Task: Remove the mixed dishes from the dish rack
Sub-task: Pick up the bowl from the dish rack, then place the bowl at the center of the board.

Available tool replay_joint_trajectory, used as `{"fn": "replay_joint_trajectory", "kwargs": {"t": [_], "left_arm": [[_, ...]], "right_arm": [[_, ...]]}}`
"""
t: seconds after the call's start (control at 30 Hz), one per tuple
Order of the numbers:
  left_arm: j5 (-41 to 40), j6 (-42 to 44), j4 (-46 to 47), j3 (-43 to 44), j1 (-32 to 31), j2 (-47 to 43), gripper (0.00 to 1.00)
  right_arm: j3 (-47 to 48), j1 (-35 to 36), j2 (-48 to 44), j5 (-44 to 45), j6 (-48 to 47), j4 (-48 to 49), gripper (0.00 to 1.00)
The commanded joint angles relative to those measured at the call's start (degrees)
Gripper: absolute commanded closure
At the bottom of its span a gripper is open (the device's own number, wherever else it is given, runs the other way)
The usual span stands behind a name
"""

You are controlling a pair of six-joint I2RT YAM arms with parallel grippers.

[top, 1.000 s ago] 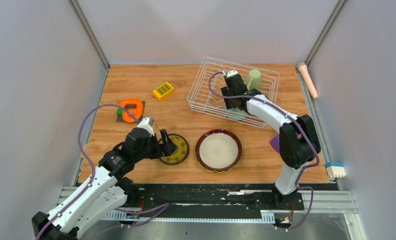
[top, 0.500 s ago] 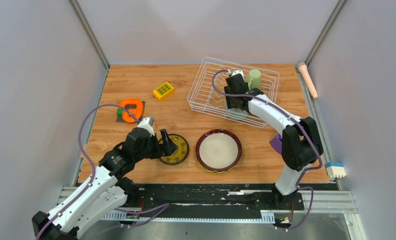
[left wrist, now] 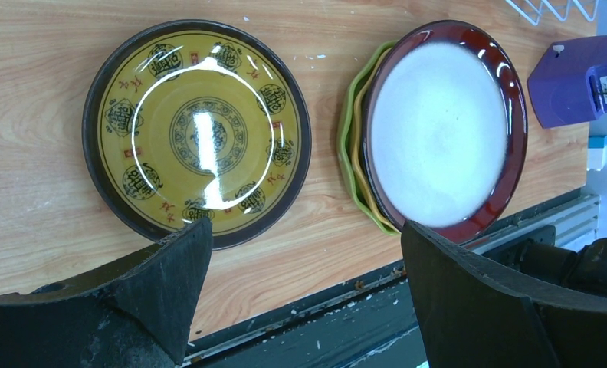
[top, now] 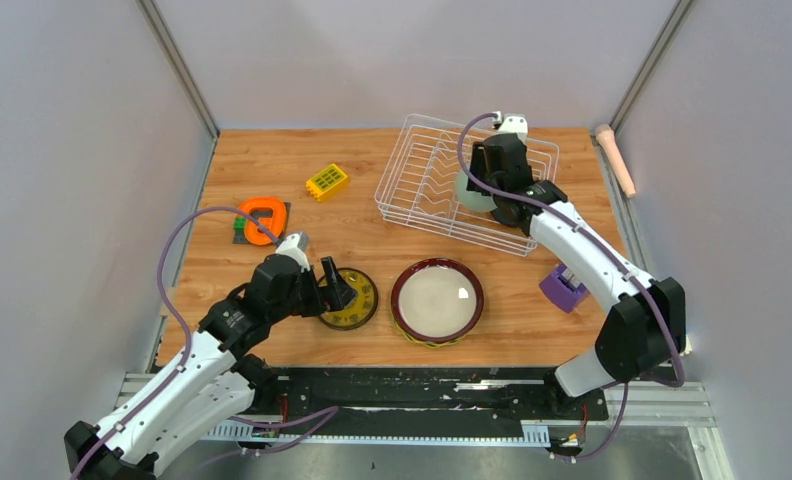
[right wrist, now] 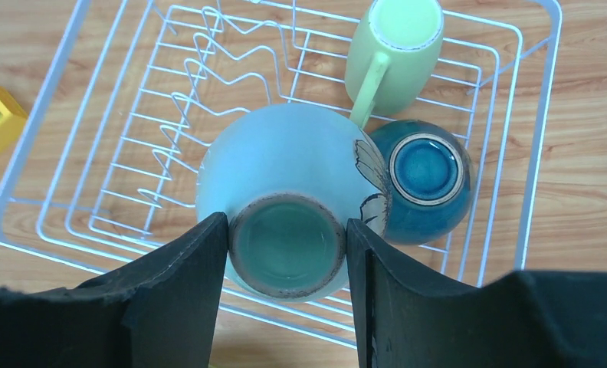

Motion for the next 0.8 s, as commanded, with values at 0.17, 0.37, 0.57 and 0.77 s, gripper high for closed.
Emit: {"fn": "replay_joint_trajectory", "kwargs": {"t": [0.17,0.37,0.57,0.77], "left_arm": [[2.16,2.55,4.09,3.55,0.28,-0.13,0.00],[4.93,4.03,7.16,4.80,0.26,0.66,0.00],[3.68,1.74,9.22,5.69,0.26,2.32,0.00],[-0.02,-4.42,10.85,7.77,0.26,5.33,0.00]], "right_arm": [[-6.94,-6.45,-10.50,-14.04,17.10,12.83,1.00],[-13.95,-8.01,-19.11,-26.76,25.42,20.58,1.00],[-21.04,-8.20,-27.19,-33.28,36.42,29.76,1.00],[-28.05,-8.21,-33.74,-42.21,49.75,40.17,1.00]]}}
